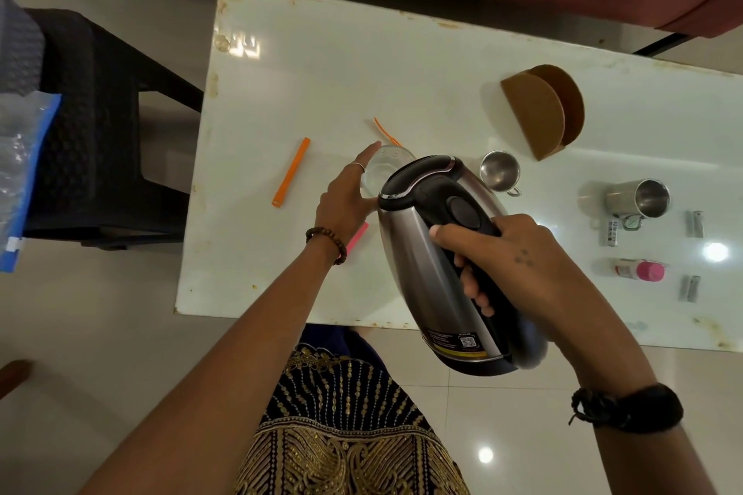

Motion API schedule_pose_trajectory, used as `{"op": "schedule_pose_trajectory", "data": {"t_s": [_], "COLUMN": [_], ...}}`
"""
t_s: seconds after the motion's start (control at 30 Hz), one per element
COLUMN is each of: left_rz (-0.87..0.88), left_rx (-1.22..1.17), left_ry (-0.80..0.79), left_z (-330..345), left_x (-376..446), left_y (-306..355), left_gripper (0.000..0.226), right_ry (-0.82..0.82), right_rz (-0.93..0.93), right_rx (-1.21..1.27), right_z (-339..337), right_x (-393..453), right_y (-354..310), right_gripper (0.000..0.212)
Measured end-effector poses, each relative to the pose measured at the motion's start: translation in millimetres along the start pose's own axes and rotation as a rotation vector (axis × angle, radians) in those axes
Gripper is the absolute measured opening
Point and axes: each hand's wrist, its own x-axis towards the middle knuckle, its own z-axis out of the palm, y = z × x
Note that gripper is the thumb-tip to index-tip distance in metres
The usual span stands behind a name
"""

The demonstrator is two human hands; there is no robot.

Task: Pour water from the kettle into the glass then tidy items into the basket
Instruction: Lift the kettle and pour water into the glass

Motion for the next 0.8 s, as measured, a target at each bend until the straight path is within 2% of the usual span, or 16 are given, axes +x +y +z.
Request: {"op": "schedule_pose_trajectory", "data": {"t_s": [0.23, 0.37, 0.67, 0.8], "left_rz": [-0.018, 0.019, 0.024, -0.001], "left_rx": [0.026, 0.015, 0.015, 0.030], "left_ry": [-0.008, -0.018, -0.021, -0.020], "left_z": [-1.4, -2.1, -1.4, 0.0], "left_x": [0.5, -0.5, 0.9, 2.4], "left_y": [0.4, 1.7, 1.0, -0.9], "left_gripper": [0.058, 0.068, 0.070, 0.064], "right_ry": [-0.003, -0.003, -0.002, 0.002], "right_rz": [0.020, 0.018, 0.022, 0.023], "right_rx": [0.004, -0.002, 0.009, 0.018], "right_z": [0.8, 0.8, 0.9, 0.5], "right_x": [1.3, 0.5, 0.2, 0.1], "right_y": [-2.2, -2.8, -2.9, -2.8], "right_gripper": [0.036, 0.035, 0.036, 0.035]}}
